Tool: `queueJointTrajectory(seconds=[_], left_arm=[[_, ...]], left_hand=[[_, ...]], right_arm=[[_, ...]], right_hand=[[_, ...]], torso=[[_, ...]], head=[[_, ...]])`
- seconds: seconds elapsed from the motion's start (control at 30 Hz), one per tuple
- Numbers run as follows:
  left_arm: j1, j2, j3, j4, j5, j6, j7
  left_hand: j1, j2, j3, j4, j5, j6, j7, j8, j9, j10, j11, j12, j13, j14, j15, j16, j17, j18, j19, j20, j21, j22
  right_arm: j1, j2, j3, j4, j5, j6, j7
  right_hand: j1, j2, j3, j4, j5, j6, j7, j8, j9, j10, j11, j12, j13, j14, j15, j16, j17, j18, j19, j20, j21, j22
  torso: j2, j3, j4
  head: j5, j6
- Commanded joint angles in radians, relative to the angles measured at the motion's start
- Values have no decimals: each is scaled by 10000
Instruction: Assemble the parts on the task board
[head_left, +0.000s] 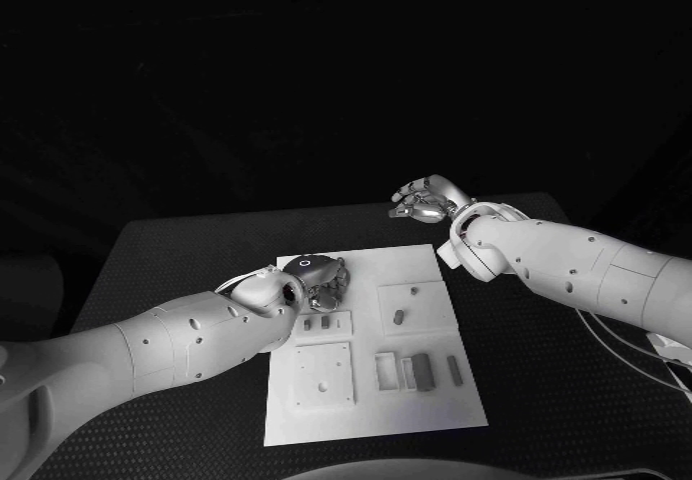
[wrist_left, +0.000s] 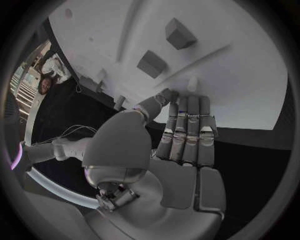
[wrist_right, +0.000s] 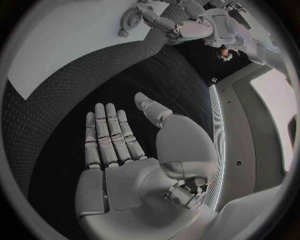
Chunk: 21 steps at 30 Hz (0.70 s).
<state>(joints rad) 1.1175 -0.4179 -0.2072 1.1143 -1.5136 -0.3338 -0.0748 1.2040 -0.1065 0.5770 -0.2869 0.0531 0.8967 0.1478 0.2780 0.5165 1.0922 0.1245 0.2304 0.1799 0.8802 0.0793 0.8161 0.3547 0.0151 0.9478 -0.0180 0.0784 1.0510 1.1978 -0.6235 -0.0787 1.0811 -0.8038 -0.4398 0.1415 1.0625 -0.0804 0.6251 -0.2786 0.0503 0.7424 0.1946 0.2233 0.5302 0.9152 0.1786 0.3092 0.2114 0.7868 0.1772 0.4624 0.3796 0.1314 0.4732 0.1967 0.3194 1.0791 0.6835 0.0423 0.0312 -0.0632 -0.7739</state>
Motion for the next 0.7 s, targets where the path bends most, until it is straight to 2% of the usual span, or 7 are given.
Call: queueJointTrajectory(seconds=[0.03, 0.17, 0.43, 0.7], left_arm=[[-76, 44, -27, -11, -93, 370, -33], [-82, 54, -27, -59, -126, 481, -35], [-123, 69, -29, -89, -153, 635, -27], [-157, 106, -41, -108, -154, 789, 104]], left_hand=[[59, 63, 82, -4, -2, 72, 29, 10, -23, 109, -6, -70, 6, 110, -34, 42, 31, 94, 101, -16, -26, -20], [414, -32, 379, -17, -6, 118, 61, 3, -90, 211, -19, -185, 5, 450, -212, 254, 268, 115, 459, -164, 57, 9], [458, -11, 491, -5, -5, 357, 76, 113, -92, 493, -123, -159, 66, 489, -252, 256, 422, 69, 554, -229, 17, 7], [364, 9, 475, -6, -8, 635, -43, 241, -86, 810, -245, -154, 128, 680, -360, 266, 587, 50, 753, -331, 43, 61]], right_arm=[[-2, 4, 5, 25, 9, 91, 111], [-3, 13, 5, 15, 8, 143, 80], [-4, 25, 5, 31, 8, 173, 69], [-4, 17, 5, 39, 6, 375, -3]], right_hand=[[27, -16, -67, -20, 1, -10, 336, 56, -14, 69, -3, -52, -20, 70, -28, -59, -13, -40, 36, 34, -65, 12], [21, -17, -73, -16, 1, -12, 338, 58, -20, 77, -3, -57, -38, 76, -27, -68, -15, -40, 40, 36, -72, 15], [-4, -16, -89, -1, 0, -14, 339, 64, -34, 95, -2, -69, -80, 94, -23, -88, -20, -39, 52, 38, -89, 23], [-57, -38, -124, 18, 0, -29, 345, 66, -57, 121, -2, -85, -139, 104, -15, -123, -30, -42, 54, 43, -120, 35]], torso=[[11, 1, -2], [7, 6, 3], [-1, 6, 8], [1, -7, 5]], head=[[-14, -15], [-20, -27], [-32, -68], [-40, -87]])
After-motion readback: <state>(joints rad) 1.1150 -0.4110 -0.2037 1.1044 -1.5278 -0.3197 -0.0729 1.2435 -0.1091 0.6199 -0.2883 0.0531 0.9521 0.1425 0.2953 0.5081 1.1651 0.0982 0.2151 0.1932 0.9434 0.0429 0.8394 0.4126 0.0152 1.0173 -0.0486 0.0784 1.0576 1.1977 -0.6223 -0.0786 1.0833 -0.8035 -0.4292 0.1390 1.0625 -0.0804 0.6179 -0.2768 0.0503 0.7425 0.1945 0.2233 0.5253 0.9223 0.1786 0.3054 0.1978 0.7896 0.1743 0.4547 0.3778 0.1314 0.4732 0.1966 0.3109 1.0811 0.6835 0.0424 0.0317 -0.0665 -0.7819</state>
